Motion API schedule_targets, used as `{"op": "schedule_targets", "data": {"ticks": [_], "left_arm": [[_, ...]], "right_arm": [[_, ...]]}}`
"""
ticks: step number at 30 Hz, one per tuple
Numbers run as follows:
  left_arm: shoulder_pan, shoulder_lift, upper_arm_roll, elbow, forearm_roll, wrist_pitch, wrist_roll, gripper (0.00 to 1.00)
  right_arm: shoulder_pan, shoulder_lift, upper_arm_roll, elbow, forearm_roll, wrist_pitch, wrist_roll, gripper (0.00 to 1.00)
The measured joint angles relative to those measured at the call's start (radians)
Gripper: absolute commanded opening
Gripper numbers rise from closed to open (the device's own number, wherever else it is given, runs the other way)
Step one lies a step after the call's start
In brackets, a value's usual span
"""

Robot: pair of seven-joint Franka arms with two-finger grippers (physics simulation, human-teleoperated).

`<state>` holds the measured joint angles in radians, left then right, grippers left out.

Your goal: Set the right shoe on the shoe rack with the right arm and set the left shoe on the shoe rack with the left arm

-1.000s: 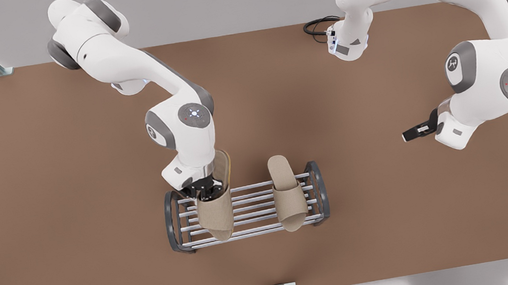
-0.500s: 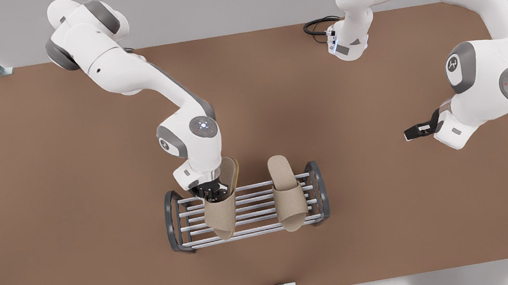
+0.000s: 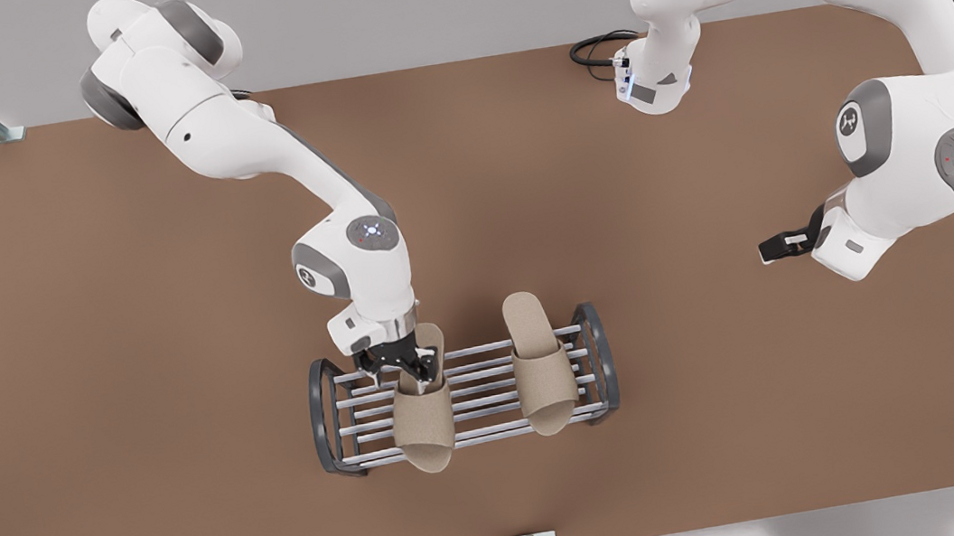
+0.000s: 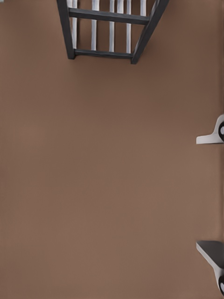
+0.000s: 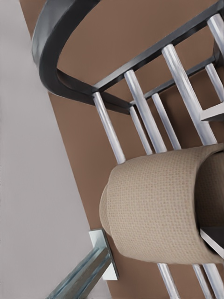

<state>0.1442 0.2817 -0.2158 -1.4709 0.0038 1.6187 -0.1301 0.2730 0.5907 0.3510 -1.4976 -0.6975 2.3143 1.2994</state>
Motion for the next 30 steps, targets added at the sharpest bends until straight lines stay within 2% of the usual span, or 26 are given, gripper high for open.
{"op": "schedule_targets", "data": {"ticks": [26, 30], "left_arm": [[-0.029, -0.001, -0.013, 0.008, 0.018, -0.029, 0.002, 1.0], [-0.028, 0.0, -0.038, 0.016, 0.013, -0.074, -0.001, 1.0]], "right_arm": [[0.004, -0.071, 0.013, 0.034, 0.009, -0.063, 0.075, 1.0], [0.007, -0.129, 0.08, 0.03, 0.012, -0.111, 0.077, 1.0]]}}
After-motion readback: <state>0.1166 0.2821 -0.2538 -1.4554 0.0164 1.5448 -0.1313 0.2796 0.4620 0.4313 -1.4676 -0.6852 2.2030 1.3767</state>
